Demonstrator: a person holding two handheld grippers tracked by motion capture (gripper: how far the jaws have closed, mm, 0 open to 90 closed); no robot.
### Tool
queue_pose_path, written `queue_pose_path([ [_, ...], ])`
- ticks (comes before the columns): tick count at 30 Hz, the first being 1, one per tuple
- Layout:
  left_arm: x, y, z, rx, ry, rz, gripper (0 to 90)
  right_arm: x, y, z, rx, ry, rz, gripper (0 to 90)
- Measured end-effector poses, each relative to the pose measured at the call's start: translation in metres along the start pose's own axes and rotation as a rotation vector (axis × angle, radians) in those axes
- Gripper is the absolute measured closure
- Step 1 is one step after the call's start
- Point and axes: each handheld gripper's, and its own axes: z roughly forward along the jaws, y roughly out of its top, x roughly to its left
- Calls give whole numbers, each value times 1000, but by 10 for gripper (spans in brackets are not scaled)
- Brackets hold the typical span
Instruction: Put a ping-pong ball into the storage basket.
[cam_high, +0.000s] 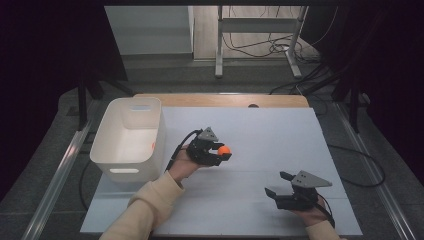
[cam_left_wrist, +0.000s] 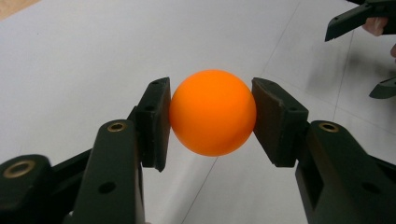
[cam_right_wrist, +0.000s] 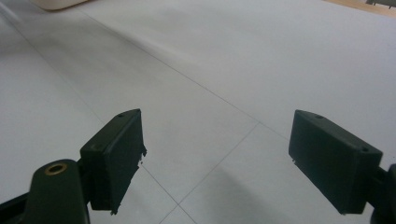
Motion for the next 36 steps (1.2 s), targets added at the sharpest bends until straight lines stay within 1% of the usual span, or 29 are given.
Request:
queue_pose_path([
  [13,-1,3,-17,-31,10,6,499,1,0,0,3,-6,-8,185],
  [16,0,5,-23,-45,13,1,499,1,0,0,8,-7,-10,186],
  [20,1,5,-28,-54,16,-2,499,1,0,0,0,-5,-6,186],
  [24,2,6,-39,-79,29,-1,500,0,0,0,5,-8,-11,186],
  [32,3,5,-50,-104,39,-5,500,0,0,1,8,-10,-14,186],
  [36,3,6,-57,-121,42,2,500,0,0,1,6,-11,-13,187],
])
